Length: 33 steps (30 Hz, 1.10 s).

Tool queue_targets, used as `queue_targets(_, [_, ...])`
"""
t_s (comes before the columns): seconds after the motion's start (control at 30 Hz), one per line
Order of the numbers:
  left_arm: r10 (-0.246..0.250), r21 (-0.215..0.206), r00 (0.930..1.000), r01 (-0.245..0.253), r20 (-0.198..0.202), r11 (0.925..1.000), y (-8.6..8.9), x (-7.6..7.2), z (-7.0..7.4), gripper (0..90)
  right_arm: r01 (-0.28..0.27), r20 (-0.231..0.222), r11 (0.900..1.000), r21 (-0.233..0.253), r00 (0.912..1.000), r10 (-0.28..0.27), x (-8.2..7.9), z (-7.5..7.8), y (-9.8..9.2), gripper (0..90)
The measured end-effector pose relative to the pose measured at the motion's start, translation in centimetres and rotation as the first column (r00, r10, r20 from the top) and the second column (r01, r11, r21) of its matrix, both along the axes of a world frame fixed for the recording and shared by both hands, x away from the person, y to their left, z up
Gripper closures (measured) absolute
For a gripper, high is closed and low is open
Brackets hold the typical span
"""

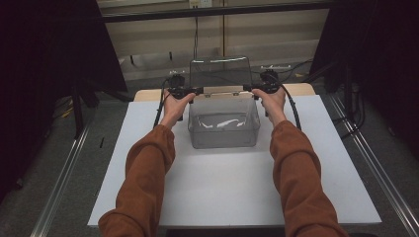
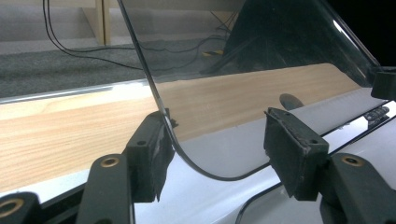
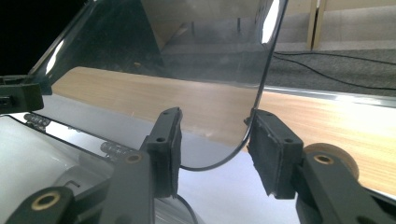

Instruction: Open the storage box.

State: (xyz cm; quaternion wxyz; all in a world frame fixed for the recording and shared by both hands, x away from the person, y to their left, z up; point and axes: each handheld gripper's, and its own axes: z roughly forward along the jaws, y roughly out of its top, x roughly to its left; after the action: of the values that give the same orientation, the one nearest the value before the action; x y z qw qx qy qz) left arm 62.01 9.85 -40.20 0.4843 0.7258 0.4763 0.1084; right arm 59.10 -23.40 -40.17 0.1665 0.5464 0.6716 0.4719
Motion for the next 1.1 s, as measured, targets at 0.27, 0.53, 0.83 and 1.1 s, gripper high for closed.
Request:
queue_targets(0.27, [0.009,0.008,0.9998,-0.008,-0.017,0.9999,-0.03,0.02,0.07,41.3,0.004,-0.011,1.000,0.018,0.9999,-0.004,0.08,-0.15,0.01,52.2])
queue_targets(0.53, [0.019,0.004,0.9995,-0.019,-0.024,0.9998,0.02,0.08,-0.05,41.2,0.013,-0.024,0.999,0.036,0.9996,-0.012,0.10,-0.34,0.11,50.0])
queue_targets(0.83, [0.022,-0.002,0.9993,-0.022,-0.030,0.9998,0.06,0.08,-0.09,41.2,0.019,-0.035,0.999,0.050,0.9993,-0.017,0.13,-0.44,0.14,49.3])
queue_targets(1.1, [0.030,-0.010,0.9990,-0.031,-0.034,0.9995,0.09,0.12,-0.21,41.0,0.037,-0.040,0.997,0.064,0.9986,-0.035,0.17,-0.66,0.25,48.6])
